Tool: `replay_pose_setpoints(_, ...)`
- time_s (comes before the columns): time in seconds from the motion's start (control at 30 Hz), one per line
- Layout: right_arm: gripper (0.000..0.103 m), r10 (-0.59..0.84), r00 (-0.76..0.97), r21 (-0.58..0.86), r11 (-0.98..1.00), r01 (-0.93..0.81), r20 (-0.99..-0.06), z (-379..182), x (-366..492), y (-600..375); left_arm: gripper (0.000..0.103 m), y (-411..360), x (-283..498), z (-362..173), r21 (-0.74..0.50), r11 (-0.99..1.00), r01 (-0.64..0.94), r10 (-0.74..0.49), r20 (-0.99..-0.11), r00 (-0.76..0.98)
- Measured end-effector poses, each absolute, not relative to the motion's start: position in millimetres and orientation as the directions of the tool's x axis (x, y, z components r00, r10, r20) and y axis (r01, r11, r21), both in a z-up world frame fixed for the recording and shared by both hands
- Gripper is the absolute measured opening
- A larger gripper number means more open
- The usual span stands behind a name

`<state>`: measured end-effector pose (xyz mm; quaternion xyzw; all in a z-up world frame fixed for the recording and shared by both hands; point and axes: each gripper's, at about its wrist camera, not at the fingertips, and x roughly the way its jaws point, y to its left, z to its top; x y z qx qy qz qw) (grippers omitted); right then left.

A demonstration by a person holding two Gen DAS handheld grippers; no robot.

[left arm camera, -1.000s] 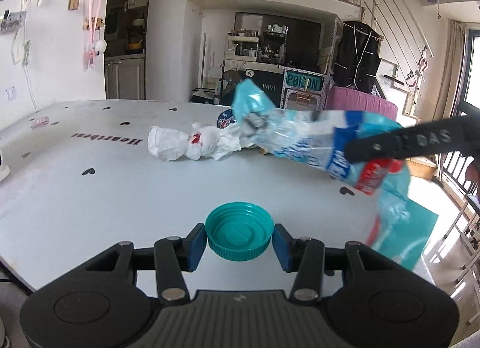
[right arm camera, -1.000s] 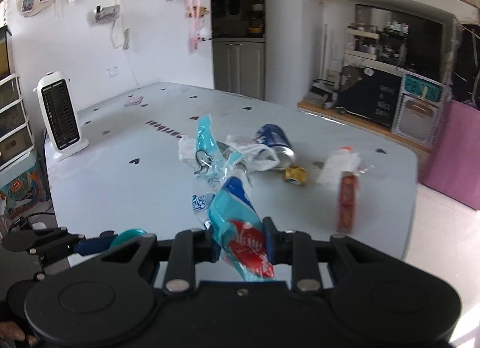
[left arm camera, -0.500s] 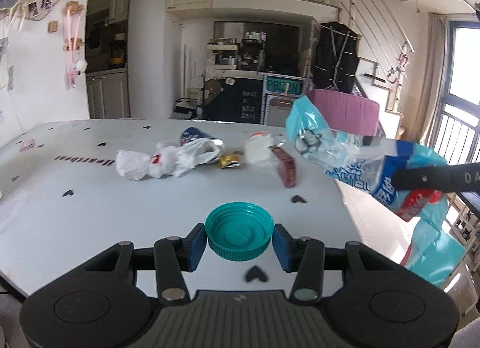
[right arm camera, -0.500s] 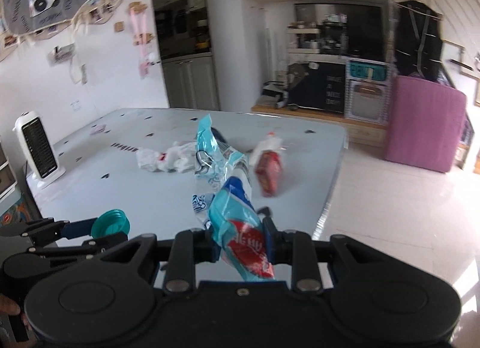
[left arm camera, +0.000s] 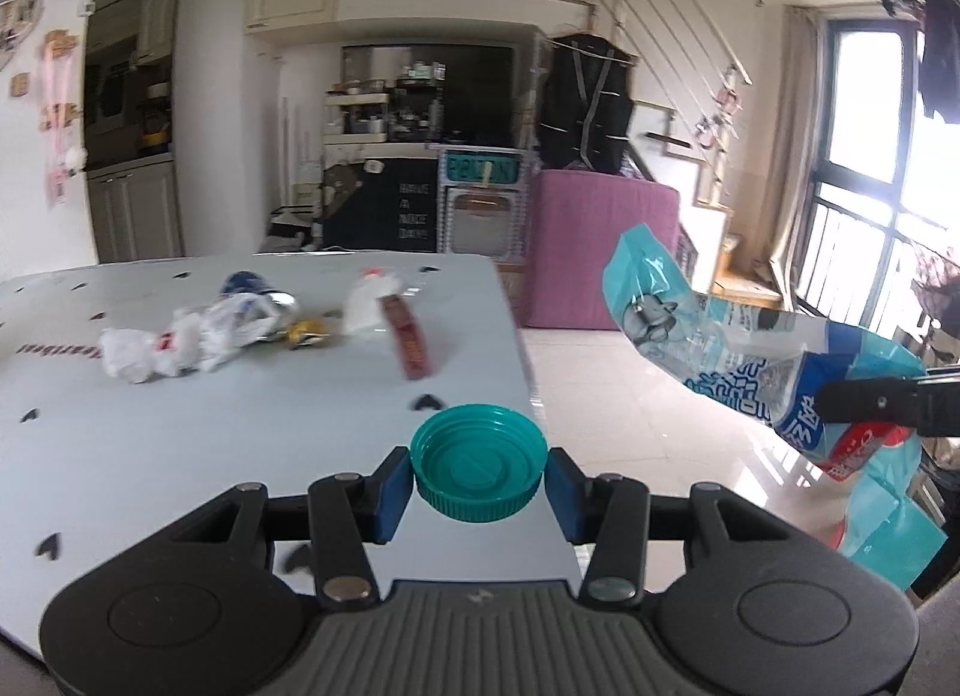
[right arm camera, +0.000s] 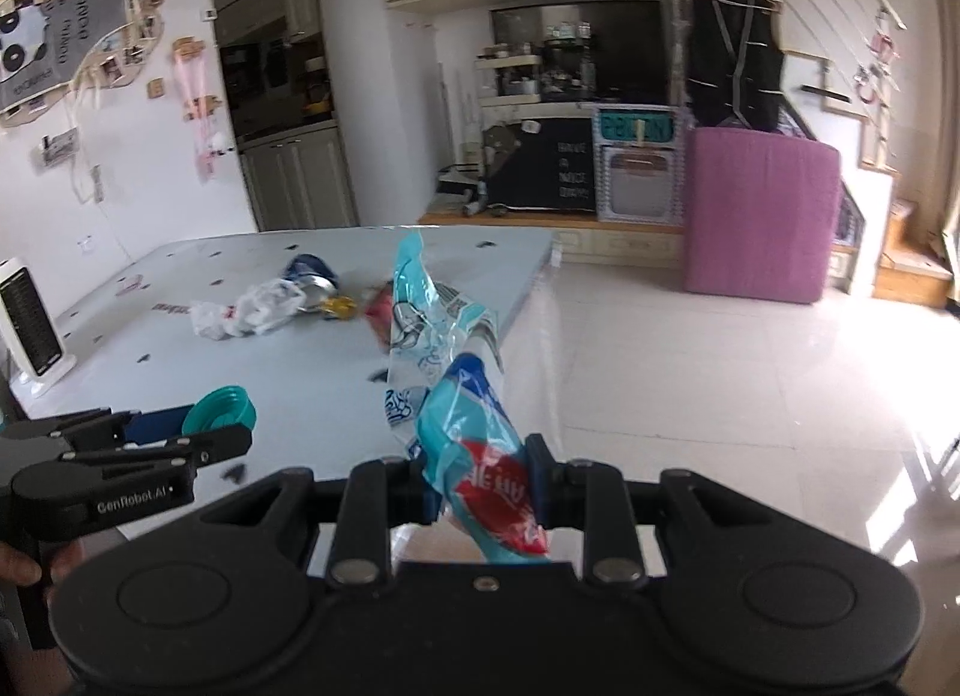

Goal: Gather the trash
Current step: 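Carry the cap and wrapper over the wastebasket with both grippers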

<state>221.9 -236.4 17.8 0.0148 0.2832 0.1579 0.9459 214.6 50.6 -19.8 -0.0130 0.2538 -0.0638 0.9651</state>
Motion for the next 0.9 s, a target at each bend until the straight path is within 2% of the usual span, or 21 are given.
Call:
replay_pose_setpoints(0.4, 0.028, 0.203, 0.801, 0.158, 0.978, -0.136, -0.563, -15.0, 215.4, -328.4, 0.049, -45.6, 239.1, -45.0, -0.019, 0.965, 0.260, -0.230, -0.536, 0.812)
replay_pose_setpoints(0.53, 0.028, 0.171, 0.786, 0.166, 0.982, -0.088, -0.594, -33.4, 216.6, -351.8, 0.049, -73.8, 254.9, -62.4, -0.049, 0.955, 0.293, -0.269, -0.565, 0.780)
replay_pose_setpoints(0.7, 0.028, 0.144, 0.756, 0.187, 0.982, -0.030, -0.639, -62.1, 227.0, -382.8, 0.049, -106.7, 278.8, -103.7, -0.122, 0.941, 0.316, -0.318, -0.637, 0.703)
replay_pose_setpoints(0.9, 0.028, 0.103, 0.697, 0.146, 0.989, 0.003, -0.710, -103.9, 252.4, -406.9, 0.049, -142.3, 319.7, -173.6, -0.130, 0.944, 0.304, -0.298, -0.733, 0.612)
